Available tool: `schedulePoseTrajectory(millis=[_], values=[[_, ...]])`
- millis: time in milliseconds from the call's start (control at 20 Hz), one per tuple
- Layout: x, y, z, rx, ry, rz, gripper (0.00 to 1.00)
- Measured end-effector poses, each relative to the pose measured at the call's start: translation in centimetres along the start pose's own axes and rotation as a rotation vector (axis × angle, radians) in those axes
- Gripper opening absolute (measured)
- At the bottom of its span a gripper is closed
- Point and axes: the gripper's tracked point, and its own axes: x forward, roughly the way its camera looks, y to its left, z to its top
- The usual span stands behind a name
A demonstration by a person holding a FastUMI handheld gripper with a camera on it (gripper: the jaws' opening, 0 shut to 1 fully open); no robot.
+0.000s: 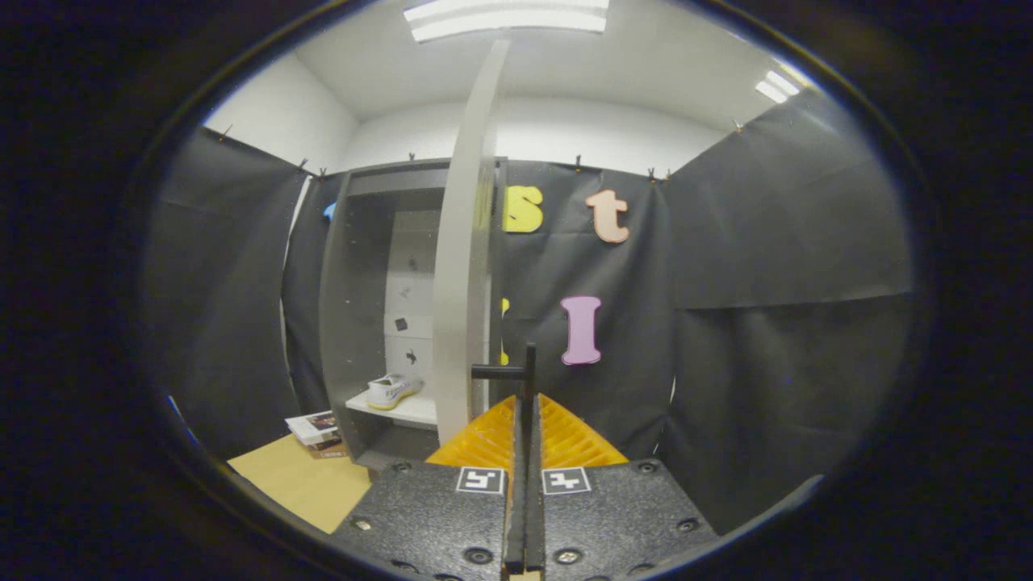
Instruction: Open the shoe cabinet door, grab the shoes and put them into the shoe cabinet, then close the shoe cabinet door.
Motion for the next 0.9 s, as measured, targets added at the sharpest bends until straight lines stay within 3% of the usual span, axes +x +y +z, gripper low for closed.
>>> schedulePoseTrajectory(millis=[100,150,250,400,550,600,650,700,850,900], values=[[-0.3,1.4,-0.1,0.065,0.001,0.115,0.04],[-0.2,1.3,-0.1,0.054,0.001,0.114,0.04],[-0.1,-0.4,-0.1,0.003,-0.009,0.051,0.04],[-0.3,-0.1,-0.3,-0.020,-0.001,0.054,0.04],[-1.4,-0.4,-1.1,-0.055,0.016,-0.012,0.04],[-2.7,0.5,-1.3,-0.063,0.010,-0.022,0.10],[-4.0,0.7,-1.4,-0.067,0.001,-0.053,0.23],[-4.7,0.5,-1.9,-0.059,-0.004,-0.074,0.54],[-6.7,3.5,-4.0,-0.016,0.004,-0.055,0.98],[-7.4,4.7,-4.9,-0.006,0.012,-0.044,1.00]])
